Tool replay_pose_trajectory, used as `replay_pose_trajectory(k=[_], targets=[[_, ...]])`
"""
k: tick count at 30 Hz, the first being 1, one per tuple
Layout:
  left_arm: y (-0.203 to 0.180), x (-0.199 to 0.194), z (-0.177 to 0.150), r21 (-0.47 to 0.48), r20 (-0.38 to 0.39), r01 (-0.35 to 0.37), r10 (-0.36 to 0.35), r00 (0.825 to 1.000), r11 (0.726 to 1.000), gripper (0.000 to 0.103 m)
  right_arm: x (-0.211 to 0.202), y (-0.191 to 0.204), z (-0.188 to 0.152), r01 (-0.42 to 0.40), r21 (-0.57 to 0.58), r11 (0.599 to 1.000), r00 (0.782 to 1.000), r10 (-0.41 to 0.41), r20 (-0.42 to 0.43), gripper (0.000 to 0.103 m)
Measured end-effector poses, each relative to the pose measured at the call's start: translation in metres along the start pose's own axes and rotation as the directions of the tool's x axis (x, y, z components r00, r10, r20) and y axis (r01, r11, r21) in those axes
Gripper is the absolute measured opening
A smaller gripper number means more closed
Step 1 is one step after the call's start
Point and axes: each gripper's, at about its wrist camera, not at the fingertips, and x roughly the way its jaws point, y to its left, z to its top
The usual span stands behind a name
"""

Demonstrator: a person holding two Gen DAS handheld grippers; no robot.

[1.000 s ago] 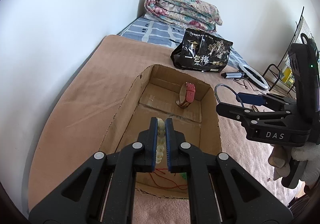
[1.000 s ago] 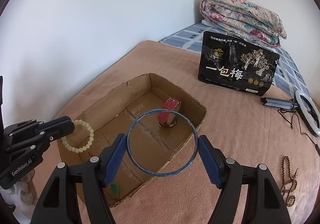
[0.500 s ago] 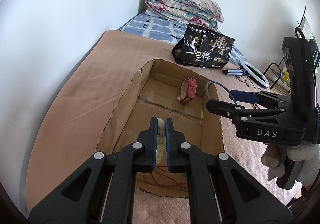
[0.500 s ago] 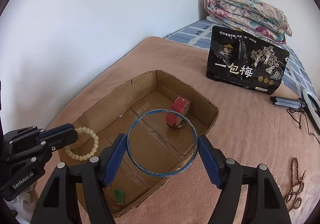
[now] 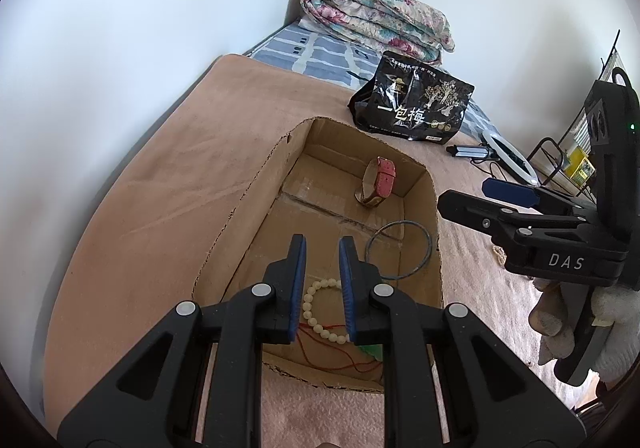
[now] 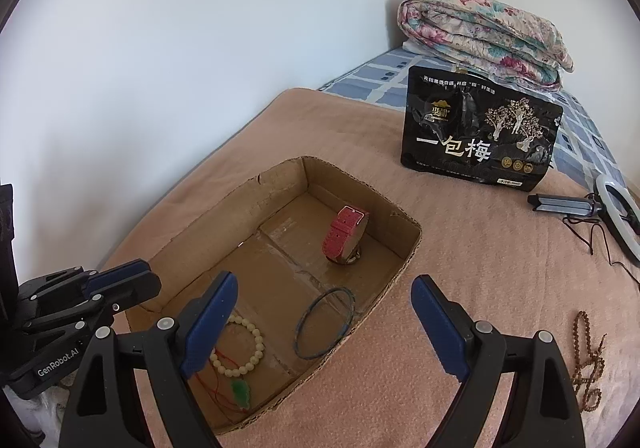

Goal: Organize jewelry
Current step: 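Open left tool to drop bracelet while right tool drops bangle into box, then move left tool toward white pearl strand while right tool moves toward brown mala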

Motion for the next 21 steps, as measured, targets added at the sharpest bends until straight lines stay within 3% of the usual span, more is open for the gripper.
replay_pose_trajectory(k=[21], targets=[[-0.03, -0.033, -0.004, 0.047, 0.033, -0.012, 0.011, 0.999, 0.999, 0.015, -0.051, -0.015, -0.009, 0.034, 0.007, 0.999, 0.998, -0.034, 0.059, 0.092]])
